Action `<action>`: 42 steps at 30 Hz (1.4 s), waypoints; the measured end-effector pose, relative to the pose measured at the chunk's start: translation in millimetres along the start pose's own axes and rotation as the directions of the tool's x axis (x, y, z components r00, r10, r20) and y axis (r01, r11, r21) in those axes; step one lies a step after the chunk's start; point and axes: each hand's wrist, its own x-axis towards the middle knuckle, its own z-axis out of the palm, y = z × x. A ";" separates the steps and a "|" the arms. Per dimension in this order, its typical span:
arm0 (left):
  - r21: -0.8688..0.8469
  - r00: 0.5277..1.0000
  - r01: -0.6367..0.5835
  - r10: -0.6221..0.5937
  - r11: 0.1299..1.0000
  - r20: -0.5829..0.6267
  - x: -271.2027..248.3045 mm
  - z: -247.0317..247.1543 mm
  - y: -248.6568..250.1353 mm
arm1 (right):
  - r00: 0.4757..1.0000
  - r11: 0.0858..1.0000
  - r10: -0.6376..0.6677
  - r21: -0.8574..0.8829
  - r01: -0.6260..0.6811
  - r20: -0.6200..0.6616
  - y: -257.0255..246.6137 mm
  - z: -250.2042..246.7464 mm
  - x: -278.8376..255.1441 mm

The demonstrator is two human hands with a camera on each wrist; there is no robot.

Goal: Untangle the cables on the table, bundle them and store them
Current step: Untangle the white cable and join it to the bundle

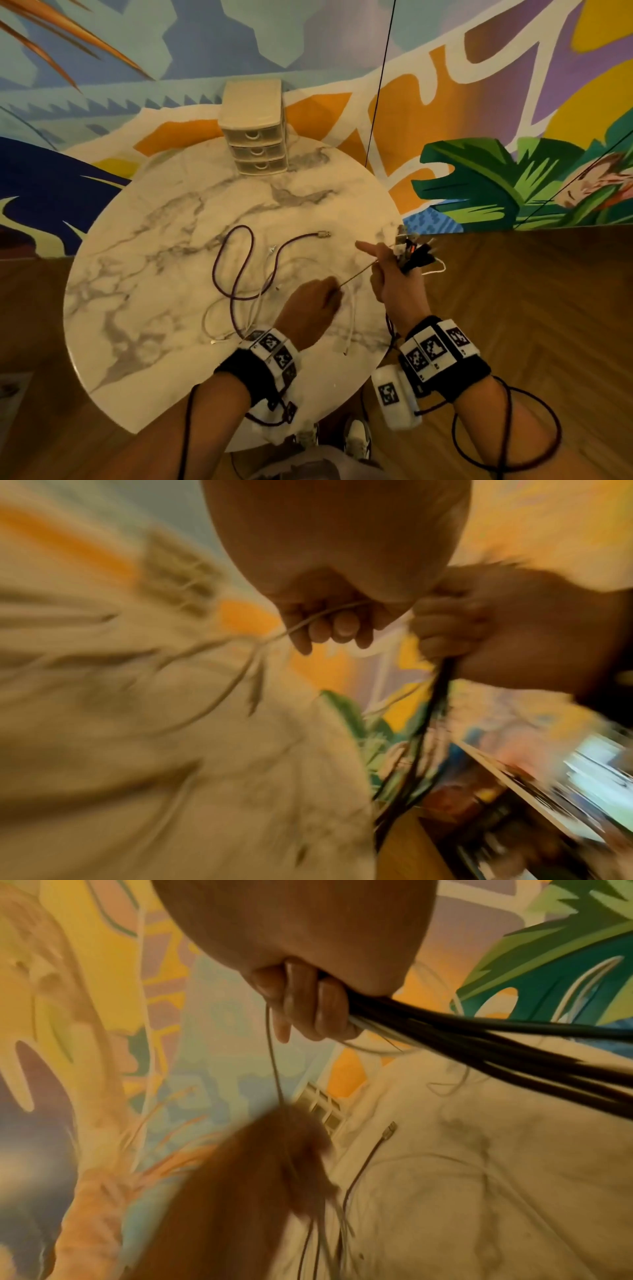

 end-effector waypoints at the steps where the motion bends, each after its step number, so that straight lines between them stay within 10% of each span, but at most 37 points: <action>1: 0.058 0.999 0.032 -0.032 0.998 -0.003 -5.5 6.5 -23.4 | 1.000 1.000 -0.010 0.019 0.010 -0.020 -4.6 -3.5 0.9; 4: 0.268 0.982 0.164 -0.130 0.949 -0.139 -0.9 -5.7 -88.0 | 0.996 0.997 -0.069 0.042 0.071 -0.057 -14.9 -14.7 3.7; 8: 0.145 0.915 0.226 -0.159 0.963 -0.372 27.0 -47.9 -110.6 | 0.979 0.983 -0.137 0.101 0.153 -0.151 -24.7 -18.3 5.7; 16: 0.070 0.972 0.205 -0.211 0.976 0.101 3.4 -35.2 -84.1 | 0.953 0.977 -0.170 0.082 0.196 -0.251 -32.9 -29.0 5.5; 19: 0.198 0.763 0.176 -0.261 0.964 0.591 -1.5 -28.3 -55.0 | 0.951 0.980 -0.179 0.043 0.196 -0.251 -30.5 -37.0 3.8; 21: 0.329 0.643 0.080 -0.301 0.941 0.704 -0.6 -22.3 -33.6 | 0.957 0.982 -0.183 0.003 0.188 -0.226 -27.3 -43.7 1.1; 26: -0.125 0.905 -0.092 0.135 0.988 0.403 30.3 -15.0 58.6 | 0.964 0.988 -0.152 -0.065 0.141 -0.216 -19.1 -70.3 -14.6; 29: -0.474 0.906 -0.162 0.320 0.866 0.277 46.6 -5.5 125.5 | 0.962 0.986 -0.152 -0.102 0.132 -0.225 -16.6 -94.3 -26.6; 33: -0.421 0.887 -0.302 0.414 0.855 0.206 67.1 8.6 164.5 | 0.938 0.991 -0.128 -0.075 0.109 -0.322 -19.2 -134.0 -38.1; 38: -0.339 0.969 -0.248 0.236 0.908 -0.077 98.5 33.0 154.1 | 0.946 0.983 -0.131 -0.161 0.086 -0.296 -8.4 -194.8 -61.7; 42: -0.214 0.999 -0.029 0.019 0.976 -0.047 118.0 80.3 103.1 | 0.934 0.980 -0.135 -0.184 0.076 -0.331 -1.5 -238.2 -87.3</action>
